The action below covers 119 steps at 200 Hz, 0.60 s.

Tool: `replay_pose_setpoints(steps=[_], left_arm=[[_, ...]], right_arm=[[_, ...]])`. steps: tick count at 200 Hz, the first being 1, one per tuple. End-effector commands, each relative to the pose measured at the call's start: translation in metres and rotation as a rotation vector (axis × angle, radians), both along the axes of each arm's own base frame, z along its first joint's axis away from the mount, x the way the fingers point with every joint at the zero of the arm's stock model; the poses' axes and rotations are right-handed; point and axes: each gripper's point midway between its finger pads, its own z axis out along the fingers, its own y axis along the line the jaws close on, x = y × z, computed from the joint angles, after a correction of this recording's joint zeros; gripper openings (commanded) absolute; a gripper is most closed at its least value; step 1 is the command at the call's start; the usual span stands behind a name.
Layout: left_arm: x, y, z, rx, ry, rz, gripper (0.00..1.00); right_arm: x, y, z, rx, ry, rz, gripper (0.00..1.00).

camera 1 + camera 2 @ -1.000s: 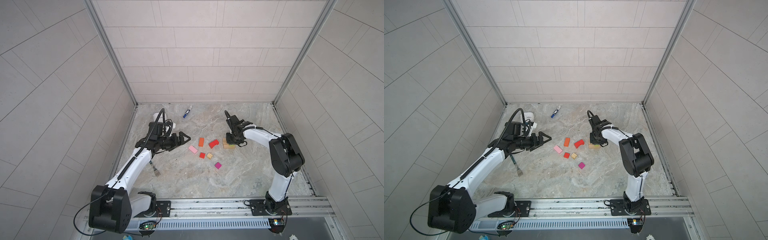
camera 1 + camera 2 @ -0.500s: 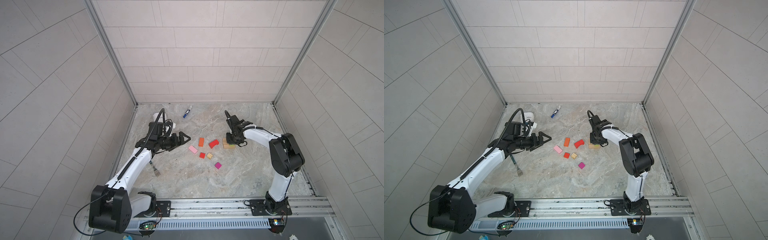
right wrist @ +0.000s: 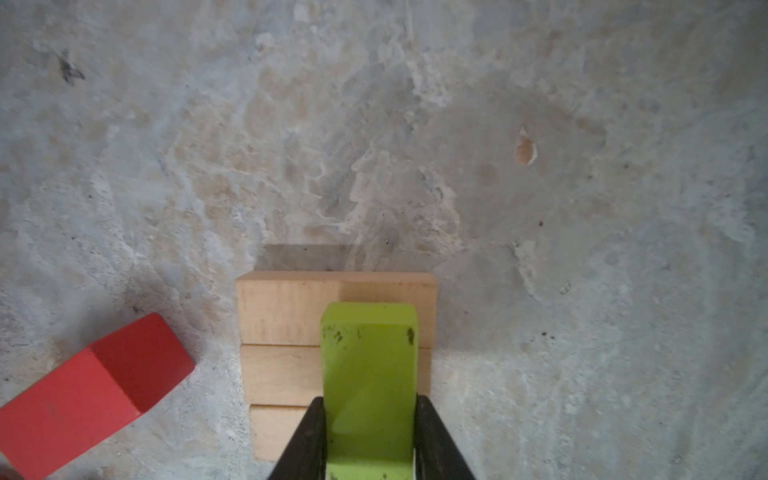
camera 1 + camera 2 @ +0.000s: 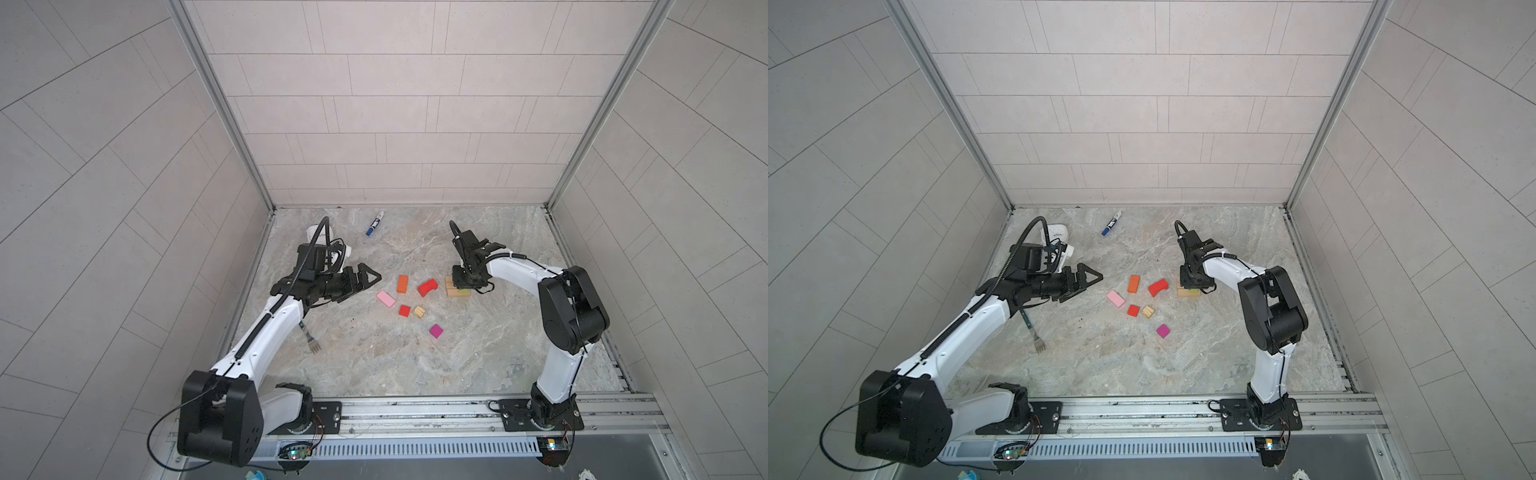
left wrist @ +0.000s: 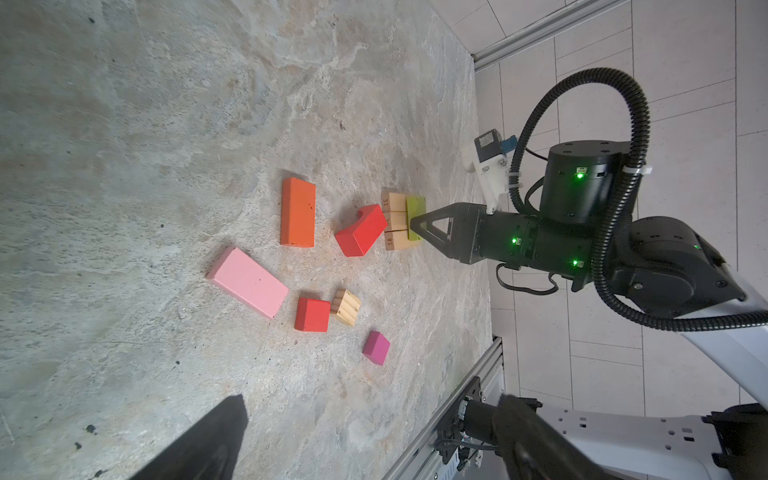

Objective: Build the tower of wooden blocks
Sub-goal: 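Open the right gripper and lift it off the lime green block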

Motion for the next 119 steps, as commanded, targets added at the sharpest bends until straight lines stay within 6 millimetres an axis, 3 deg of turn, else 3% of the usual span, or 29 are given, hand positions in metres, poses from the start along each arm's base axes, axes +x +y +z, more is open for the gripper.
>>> replay_pose_setpoints(steps=[1, 46, 87, 119], left_arm=[[0.0, -0.001, 0.0, 0.002, -0.016, -0.008, 1.0], [0.0, -0.001, 0.0, 0.001, -0.014, -0.008, 1.0], [0.0, -0.001, -0.001, 0.003, -0.014, -0.008, 1.0], [0.001, -0.001, -0.002, 0.006, -0.011, -0.005, 1.0]], right_arm=[[-0.003, -0.006, -0.006, -0.025, 0.02, -0.01, 0.35], [-0.003, -0.005, -0.005, -0.022, 0.018, -0.006, 0.45], [-0.001, -0.005, 0.0, -0.018, 0.004, -0.005, 0.45], [0.001, -0.004, 0.015, -0.008, -0.03, 0.0, 0.45]])
